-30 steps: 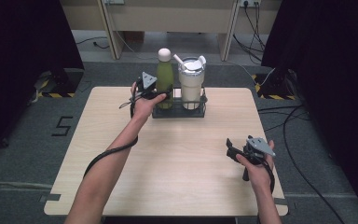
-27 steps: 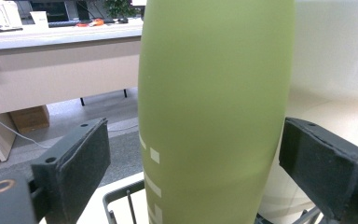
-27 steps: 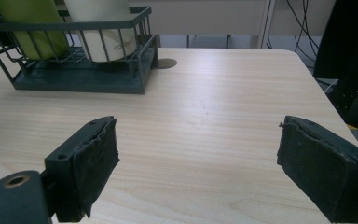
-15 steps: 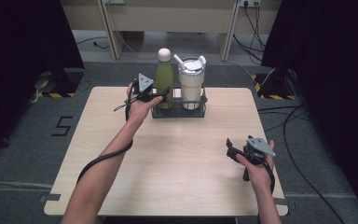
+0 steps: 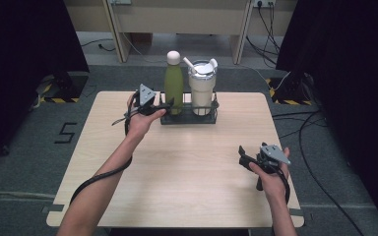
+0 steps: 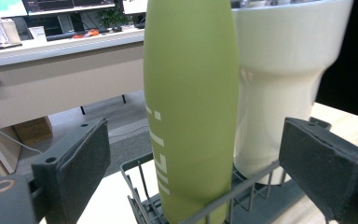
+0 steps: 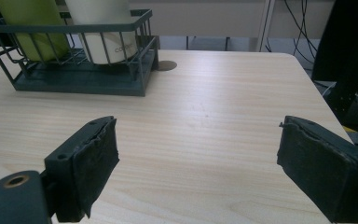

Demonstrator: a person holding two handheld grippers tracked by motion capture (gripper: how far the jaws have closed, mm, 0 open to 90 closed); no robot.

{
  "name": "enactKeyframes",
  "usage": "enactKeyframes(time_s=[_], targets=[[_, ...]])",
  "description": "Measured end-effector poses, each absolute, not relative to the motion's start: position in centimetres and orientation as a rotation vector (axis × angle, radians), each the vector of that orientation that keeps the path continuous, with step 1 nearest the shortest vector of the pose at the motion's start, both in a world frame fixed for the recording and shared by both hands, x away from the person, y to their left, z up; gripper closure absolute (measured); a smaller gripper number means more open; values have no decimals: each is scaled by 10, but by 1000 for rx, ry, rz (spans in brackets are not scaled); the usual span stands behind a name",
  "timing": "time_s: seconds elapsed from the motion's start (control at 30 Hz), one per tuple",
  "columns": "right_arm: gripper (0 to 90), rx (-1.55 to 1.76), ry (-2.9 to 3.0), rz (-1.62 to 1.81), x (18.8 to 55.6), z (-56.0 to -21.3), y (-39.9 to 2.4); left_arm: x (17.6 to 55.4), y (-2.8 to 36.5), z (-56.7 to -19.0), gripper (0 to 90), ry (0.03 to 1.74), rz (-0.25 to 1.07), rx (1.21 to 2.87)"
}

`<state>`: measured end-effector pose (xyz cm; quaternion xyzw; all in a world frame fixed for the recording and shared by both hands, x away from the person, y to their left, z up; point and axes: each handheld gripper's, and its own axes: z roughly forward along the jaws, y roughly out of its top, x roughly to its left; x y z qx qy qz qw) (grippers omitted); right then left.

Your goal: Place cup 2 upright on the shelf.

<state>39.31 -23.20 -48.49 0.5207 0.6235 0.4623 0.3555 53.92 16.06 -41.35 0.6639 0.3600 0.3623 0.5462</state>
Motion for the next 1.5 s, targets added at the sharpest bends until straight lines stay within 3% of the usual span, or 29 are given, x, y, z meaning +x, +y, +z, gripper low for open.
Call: enactKeyframes(time_s=[1.5], targets=[[123,1343,1616,1186,392,-485,-229,464,199,-431,83,810,831,1577]])
